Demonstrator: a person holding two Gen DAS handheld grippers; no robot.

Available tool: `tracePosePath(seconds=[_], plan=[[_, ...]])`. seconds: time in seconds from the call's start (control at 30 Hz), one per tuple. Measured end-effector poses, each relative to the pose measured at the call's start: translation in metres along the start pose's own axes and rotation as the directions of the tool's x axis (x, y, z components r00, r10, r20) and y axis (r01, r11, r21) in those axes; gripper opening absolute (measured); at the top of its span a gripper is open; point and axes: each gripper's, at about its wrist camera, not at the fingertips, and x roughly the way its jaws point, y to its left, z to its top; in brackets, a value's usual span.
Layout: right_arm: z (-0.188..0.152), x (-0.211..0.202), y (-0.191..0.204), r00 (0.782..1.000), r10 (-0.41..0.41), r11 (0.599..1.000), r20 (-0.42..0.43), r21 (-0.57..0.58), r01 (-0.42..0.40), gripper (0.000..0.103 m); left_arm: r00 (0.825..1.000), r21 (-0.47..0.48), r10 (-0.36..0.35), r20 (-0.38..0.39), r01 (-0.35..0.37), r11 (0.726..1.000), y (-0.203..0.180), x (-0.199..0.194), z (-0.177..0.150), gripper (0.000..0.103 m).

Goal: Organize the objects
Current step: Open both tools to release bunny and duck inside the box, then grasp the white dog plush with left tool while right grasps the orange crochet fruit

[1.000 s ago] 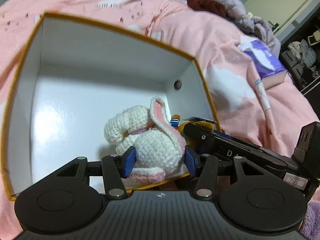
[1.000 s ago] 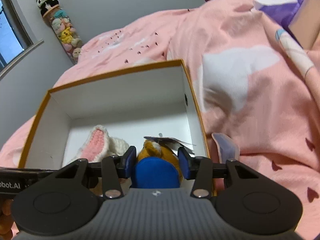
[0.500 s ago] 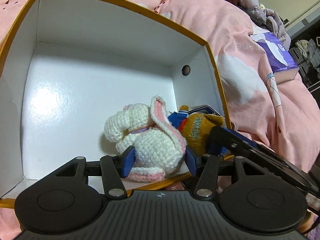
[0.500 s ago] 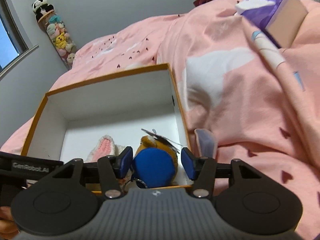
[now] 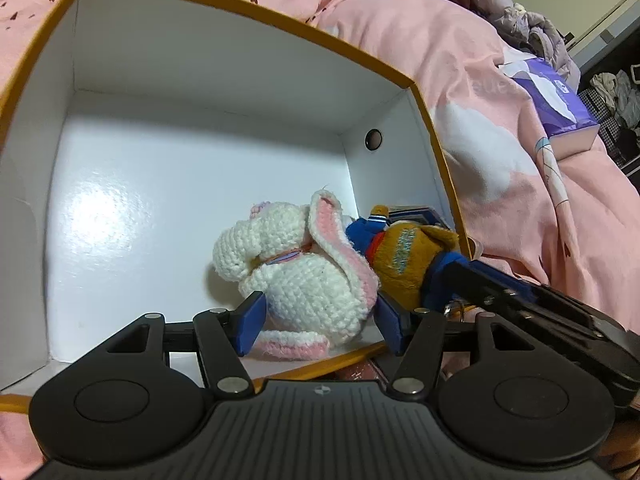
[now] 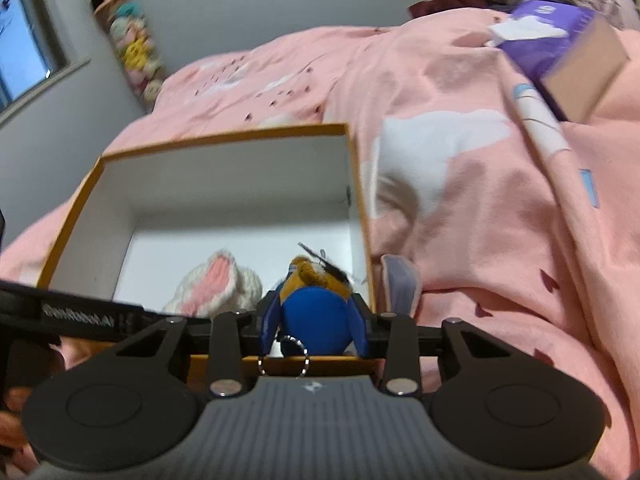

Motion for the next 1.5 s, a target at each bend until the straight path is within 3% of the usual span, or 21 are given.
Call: tracePosePath(seconds=[0.07,0.1,0.17,0.2,0.23,0.37,0.6,0.73,0.87,0.9,1.1,1.23,1.37,1.5], plan=[[0.002,0.008,0.002,0.999,0.006,1.000,-0.035,-0.014,-0.007,0.035,1.000,-0.005,0.003,-0.002,-0.003,1.000,0.001,-0.003,0.000,0.069],[0.002,0.012,0.004,0.999,0.006,1.000,-0.050,-0.025,-0.008,0.028,1.000,-0.008,0.000,0.000,0.000,1.000,0.003,-0.005,0.000,0.068],[0.003,0.019,0.009,0.998,-0.010,0.998,-0.061,-0.066,0.006,0.027,1.000,-0.024,-0.014,0.006,0.014,1.000,0.007,-0.006,0.002,0.063],[0.003,0.022,0.012,0.998,-0.015,0.996,-0.065,-0.085,0.010,0.021,1.000,-0.039,-0.020,0.009,0.021,0.999,0.010,-0.007,0.002,0.062],[0.003,0.025,0.014,0.997,-0.016,0.995,-0.075,-0.099,0.008,0.007,1.000,-0.045,-0.028,0.008,0.028,0.999,0.013,-0.006,0.004,0.060],[0.002,0.029,0.016,0.995,0.010,0.995,-0.101,-0.095,-0.020,0.007,0.998,-0.064,-0.054,-0.012,0.053,0.997,0.015,0.006,0.011,0.056],[0.002,0.021,0.007,0.997,-0.013,0.998,-0.076,-0.059,0.009,0.012,0.996,0.022,-0.062,-0.068,0.063,0.998,-0.009,0.033,0.019,0.055],[0.003,0.017,0.001,0.998,0.000,1.000,-0.064,-0.026,-0.002,0.013,0.991,0.058,-0.013,-0.135,0.021,0.998,-0.017,0.054,0.013,0.057],[0.001,0.017,-0.002,0.998,0.005,1.000,-0.064,-0.007,-0.005,0.016,0.995,0.052,-0.005,-0.097,0.011,0.999,-0.016,0.052,0.008,0.058],[0.000,0.015,-0.001,0.998,0.005,1.000,-0.062,-0.008,-0.005,0.021,0.997,0.068,0.004,-0.078,0.001,0.998,-0.018,0.048,0.007,0.059],[-0.004,-0.001,0.004,1.000,0.008,0.999,0.006,-0.033,-0.007,0.039,0.990,0.172,0.116,0.075,-0.127,0.977,-0.035,0.010,-0.004,0.064],[-0.008,-0.020,0.011,0.994,-0.007,0.997,0.108,-0.078,0.015,0.042,0.982,0.211,0.083,0.169,-0.119,0.970,-0.042,-0.029,-0.018,0.064],[-0.023,-0.046,0.016,0.965,0.054,0.994,0.256,-0.103,-0.028,0.050,0.978,0.226,0.037,0.204,-0.084,0.971,-0.040,-0.065,-0.034,0.064],[-0.035,-0.057,0.023,0.966,0.108,0.990,0.236,-0.112,-0.084,0.050,0.975,0.213,0.070,0.213,-0.116,0.970,-0.036,-0.085,-0.055,0.064]])
